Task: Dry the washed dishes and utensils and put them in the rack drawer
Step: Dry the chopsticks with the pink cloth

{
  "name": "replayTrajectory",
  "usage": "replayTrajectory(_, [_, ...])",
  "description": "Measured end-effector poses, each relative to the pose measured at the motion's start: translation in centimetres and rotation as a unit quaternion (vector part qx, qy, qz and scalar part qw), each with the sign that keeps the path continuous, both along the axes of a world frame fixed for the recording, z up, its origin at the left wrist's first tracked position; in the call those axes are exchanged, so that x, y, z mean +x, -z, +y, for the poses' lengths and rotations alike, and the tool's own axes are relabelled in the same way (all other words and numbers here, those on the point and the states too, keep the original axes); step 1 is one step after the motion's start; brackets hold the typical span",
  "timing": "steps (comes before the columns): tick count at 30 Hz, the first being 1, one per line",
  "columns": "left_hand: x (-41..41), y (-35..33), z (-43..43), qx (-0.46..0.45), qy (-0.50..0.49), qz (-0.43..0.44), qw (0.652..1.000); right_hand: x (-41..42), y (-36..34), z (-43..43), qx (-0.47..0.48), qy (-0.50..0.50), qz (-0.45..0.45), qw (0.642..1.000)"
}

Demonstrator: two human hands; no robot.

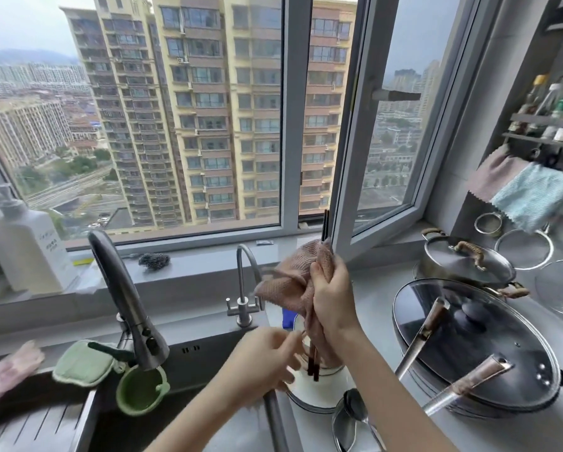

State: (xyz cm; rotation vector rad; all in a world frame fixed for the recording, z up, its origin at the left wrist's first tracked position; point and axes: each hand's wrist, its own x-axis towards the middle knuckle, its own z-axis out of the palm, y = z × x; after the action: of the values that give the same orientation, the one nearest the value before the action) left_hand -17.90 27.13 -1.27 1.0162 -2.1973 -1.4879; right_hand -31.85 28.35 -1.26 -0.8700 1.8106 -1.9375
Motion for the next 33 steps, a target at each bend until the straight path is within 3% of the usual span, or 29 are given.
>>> replayTrajectory(3, [2.7,-2.3,-3.5,-0.128,-0.108,0.035,0.985,0.9,-0.5,1.8,-0.015,-0.218,-0.054,0.974])
replayTrajectory(7, [3.6,-4.8,-6.0,-0.003,-0.098,0.205,0.974,3.1,-1.7,1.8,0.046,-0.409,0.019,0.911])
replayTrajectory(13, [9.0,-5.3,-7.0,0.032,-0.294,0.343,0.891,7.3,-3.4,-0.6,0.069,-0.514,0.048,0.854])
replayTrajectory(16, [13.8,-6.3,-8.8,0.077,-0.395,0.406,0.821,9.3,-2.4,-0.8,0.087,-0.537,0.103,0.833])
replayTrajectory(18, [16.3,-6.7,-9.2,0.081,-0.428,0.409,0.802,10.6,-2.0,-1.1,0.087,-0.541,0.103,0.830])
replayTrajectory(20, [17.8,-6.5,-9.2,0.086,-0.432,0.404,0.802,12.1,-2.0,-1.8,0.083,-0.543,0.102,0.829])
replayTrajectory(23, [18.7,-6.1,-8.8,0.083,-0.365,0.363,0.853,15.1,-3.3,-3.5,0.073,-0.536,0.104,0.834])
replayTrajectory(25, [19.7,-6.1,-9.3,0.067,-0.353,0.358,0.862,17.5,-4.1,-5.1,0.067,-0.529,0.104,0.840])
replayTrajectory(28, [23.6,-6.7,-12.2,0.043,-0.378,0.371,0.847,21.0,-4.1,-7.6,0.082,-0.524,0.121,0.839])
replayTrajectory(30, [28.3,-7.7,-15.5,0.047,-0.423,0.393,0.815,22.6,-3.1,-8.8,0.108,-0.521,0.141,0.835])
replayTrajectory(32, [33.4,-8.8,-18.7,0.041,-0.462,0.414,0.783,24.1,-2.4,-10.2,0.121,-0.490,0.168,0.847])
replayTrajectory(33, [35.3,-9.3,-19.9,0.036,-0.463,0.410,0.785,25.0,-2.5,-11.2,0.113,-0.465,0.162,0.863])
